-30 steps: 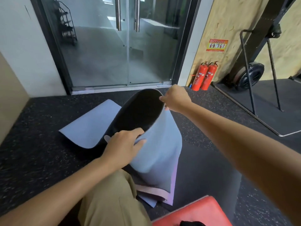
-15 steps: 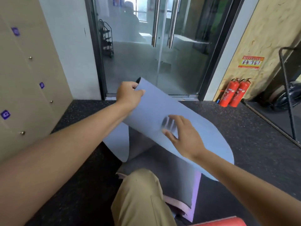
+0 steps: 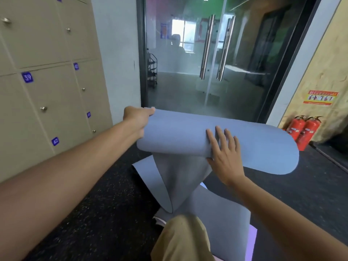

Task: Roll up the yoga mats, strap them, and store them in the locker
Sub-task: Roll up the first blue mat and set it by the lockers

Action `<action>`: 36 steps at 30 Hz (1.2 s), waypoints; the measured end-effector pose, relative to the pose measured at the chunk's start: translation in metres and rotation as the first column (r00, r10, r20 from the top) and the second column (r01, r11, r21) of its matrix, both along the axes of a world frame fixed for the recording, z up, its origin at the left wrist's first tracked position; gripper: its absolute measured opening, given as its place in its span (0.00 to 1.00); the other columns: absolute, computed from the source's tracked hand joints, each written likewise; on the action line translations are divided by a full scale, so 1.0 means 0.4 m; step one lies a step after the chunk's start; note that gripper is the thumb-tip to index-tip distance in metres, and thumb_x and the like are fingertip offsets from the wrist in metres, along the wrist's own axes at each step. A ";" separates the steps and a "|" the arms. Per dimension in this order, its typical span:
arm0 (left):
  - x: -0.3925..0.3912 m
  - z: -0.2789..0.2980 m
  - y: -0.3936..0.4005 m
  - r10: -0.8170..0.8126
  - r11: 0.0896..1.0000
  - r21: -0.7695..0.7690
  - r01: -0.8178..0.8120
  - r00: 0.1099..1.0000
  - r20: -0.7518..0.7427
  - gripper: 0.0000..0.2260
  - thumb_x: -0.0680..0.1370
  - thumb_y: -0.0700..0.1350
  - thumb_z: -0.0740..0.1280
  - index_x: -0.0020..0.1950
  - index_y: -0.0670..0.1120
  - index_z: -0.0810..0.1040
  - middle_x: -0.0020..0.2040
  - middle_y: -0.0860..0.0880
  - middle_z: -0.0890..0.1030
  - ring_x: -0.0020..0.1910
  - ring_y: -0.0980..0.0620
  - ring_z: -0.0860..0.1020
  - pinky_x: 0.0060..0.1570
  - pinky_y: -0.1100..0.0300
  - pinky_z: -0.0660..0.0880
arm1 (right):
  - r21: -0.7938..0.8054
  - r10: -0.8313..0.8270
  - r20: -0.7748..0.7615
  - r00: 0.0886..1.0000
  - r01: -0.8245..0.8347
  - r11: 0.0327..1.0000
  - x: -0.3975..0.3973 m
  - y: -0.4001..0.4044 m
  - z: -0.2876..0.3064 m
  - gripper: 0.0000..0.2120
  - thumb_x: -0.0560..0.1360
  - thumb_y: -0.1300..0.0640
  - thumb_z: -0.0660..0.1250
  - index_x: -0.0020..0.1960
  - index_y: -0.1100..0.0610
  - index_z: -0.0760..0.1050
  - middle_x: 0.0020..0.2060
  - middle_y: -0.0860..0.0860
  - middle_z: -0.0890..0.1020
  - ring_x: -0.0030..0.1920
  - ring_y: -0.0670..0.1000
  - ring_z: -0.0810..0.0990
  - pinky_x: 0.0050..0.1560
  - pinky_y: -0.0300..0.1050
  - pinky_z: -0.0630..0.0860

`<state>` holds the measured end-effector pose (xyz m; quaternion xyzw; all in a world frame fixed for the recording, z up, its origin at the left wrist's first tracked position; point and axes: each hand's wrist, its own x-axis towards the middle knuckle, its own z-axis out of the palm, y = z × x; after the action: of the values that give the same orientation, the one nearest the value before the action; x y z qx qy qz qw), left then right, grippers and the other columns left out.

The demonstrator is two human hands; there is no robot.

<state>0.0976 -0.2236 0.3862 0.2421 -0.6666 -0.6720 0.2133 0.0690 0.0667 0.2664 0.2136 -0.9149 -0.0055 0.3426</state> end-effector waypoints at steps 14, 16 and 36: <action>0.209 -0.052 -0.163 0.081 0.626 -0.778 -0.052 0.997 -0.001 0.24 0.72 0.66 0.72 0.57 0.49 0.79 0.56 0.51 0.80 0.55 0.48 0.79 0.51 0.52 0.75 | 0.023 0.366 -0.185 0.912 -0.368 0.929 -0.044 -0.135 0.222 0.26 0.67 0.70 0.69 0.63 0.55 0.77 0.53 0.51 0.82 0.52 0.60 0.78 0.61 0.58 0.69; 0.246 -0.014 -0.117 -0.097 0.470 -0.869 0.157 0.987 0.125 0.31 0.69 0.75 0.67 0.62 0.53 0.77 0.61 0.55 0.79 0.58 0.51 0.78 0.54 0.53 0.73 | 0.038 0.373 -0.190 0.908 -0.373 0.927 -0.049 -0.154 0.241 0.26 0.68 0.70 0.69 0.64 0.55 0.77 0.56 0.52 0.82 0.55 0.60 0.78 0.66 0.62 0.67; 0.484 -0.212 -0.050 -0.079 0.919 -0.353 0.175 0.960 0.270 0.23 0.76 0.66 0.68 0.37 0.48 0.71 0.34 0.53 0.75 0.33 0.52 0.74 0.36 0.55 0.68 | -0.918 0.829 0.397 0.394 0.143 0.371 0.108 -0.570 0.279 0.11 0.79 0.63 0.70 0.61 0.59 0.74 0.56 0.57 0.82 0.55 0.58 0.81 0.59 0.56 0.80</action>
<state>0.2910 -0.2437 0.3013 0.2361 -0.8180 -0.5094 0.1251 0.1123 -0.1614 0.3781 0.2090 -0.7273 0.6447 -0.1084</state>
